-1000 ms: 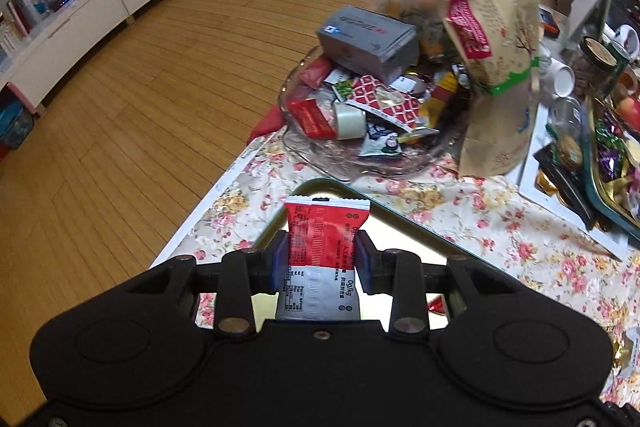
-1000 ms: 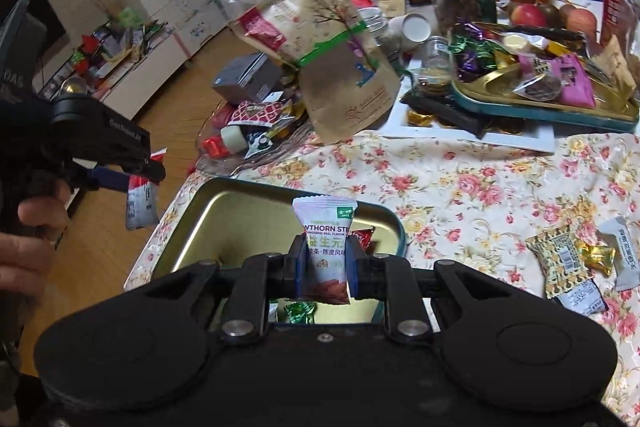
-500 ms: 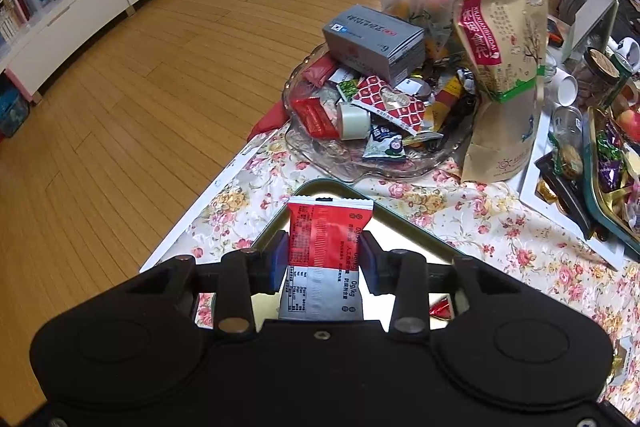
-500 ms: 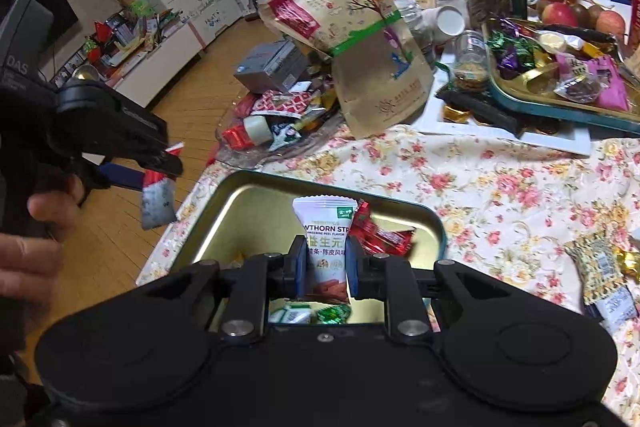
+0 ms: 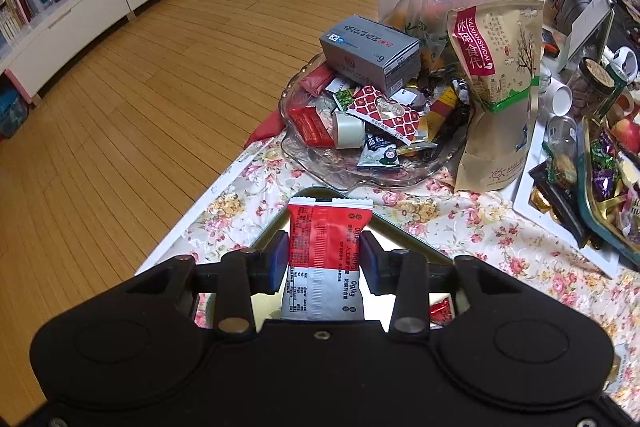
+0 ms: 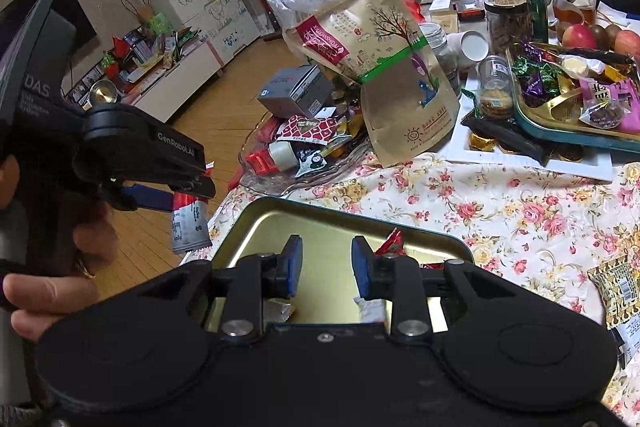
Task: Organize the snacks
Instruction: 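Lower the red-white packet into the gold tray and open the left gripper, then move both open grippers back from the tray toward the tablecloth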
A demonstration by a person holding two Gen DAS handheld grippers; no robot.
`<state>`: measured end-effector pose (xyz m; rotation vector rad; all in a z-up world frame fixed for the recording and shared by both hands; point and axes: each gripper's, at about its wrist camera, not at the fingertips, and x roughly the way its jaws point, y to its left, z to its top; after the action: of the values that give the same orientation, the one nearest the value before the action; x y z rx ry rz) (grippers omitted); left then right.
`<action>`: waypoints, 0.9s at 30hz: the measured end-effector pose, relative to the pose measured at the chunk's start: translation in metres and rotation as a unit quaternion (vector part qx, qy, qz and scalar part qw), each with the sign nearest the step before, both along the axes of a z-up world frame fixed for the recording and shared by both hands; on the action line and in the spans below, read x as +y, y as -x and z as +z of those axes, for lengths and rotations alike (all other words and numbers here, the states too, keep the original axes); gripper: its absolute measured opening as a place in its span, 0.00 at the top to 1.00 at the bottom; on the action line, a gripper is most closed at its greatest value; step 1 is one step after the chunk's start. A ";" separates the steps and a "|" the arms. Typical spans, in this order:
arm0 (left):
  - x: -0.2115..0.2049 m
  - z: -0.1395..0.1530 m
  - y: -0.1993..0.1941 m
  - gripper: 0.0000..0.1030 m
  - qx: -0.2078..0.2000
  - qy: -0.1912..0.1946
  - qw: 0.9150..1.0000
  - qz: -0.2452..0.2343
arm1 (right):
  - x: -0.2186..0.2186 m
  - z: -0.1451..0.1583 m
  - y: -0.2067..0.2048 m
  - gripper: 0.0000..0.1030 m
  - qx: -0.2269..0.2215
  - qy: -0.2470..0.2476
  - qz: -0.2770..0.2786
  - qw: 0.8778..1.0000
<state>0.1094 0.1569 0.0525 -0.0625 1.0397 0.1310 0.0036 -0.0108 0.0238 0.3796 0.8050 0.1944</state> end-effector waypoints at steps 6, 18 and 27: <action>0.012 -0.001 -0.003 0.52 0.018 0.057 0.998 0.013 | 0.002 -0.003 0.003 0.71 0.008 0.004 0.007 1.000; 0.003 -0.022 -0.014 0.55 0.036 0.027 0.999 0.008 | 0.002 -0.003 0.006 0.71 0.007 -0.004 0.011 1.000; 0.021 0.006 -0.003 0.54 -0.013 0.074 0.997 0.020 | -0.006 0.005 0.011 0.71 -0.008 -0.007 0.005 1.000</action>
<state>0.1120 0.1776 0.0586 -0.2190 1.0216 0.0881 -0.0077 -0.0165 0.0293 0.3866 0.7907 0.2127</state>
